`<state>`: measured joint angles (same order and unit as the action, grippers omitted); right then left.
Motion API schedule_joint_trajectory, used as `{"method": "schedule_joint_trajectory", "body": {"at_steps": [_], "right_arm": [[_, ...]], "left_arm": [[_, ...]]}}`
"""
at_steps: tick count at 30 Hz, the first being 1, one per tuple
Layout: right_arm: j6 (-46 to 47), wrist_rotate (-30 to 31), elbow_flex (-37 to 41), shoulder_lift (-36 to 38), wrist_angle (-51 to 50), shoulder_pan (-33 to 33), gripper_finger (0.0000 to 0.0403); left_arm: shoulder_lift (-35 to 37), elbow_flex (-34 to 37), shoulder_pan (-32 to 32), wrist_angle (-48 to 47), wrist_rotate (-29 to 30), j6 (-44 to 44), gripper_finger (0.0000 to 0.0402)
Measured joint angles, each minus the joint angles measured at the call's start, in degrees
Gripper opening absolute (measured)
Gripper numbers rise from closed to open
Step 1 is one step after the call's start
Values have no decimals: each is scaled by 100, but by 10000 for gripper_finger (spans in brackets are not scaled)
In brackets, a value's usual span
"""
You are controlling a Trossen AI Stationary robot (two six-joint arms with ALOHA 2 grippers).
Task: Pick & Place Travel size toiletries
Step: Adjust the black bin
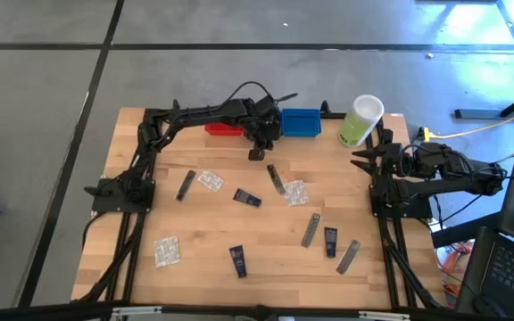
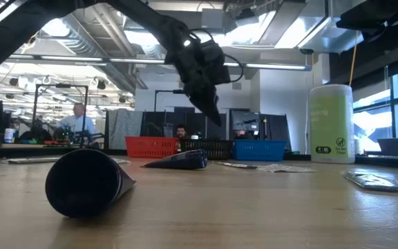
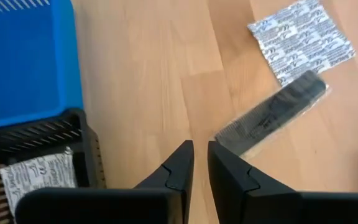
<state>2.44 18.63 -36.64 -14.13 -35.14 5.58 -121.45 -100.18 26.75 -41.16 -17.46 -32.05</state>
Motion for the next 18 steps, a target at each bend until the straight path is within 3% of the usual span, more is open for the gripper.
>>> {"method": "schedule_joint_trajectory", "body": {"at_steps": [10,18], "right_arm": [[0,-1,0,0,0,1,104],[0,-2,0,0,-3,0,110]], "left_arm": [[-147,247,180,228,545,-11,25],[-232,245,321,455,596,-20,22]]}}
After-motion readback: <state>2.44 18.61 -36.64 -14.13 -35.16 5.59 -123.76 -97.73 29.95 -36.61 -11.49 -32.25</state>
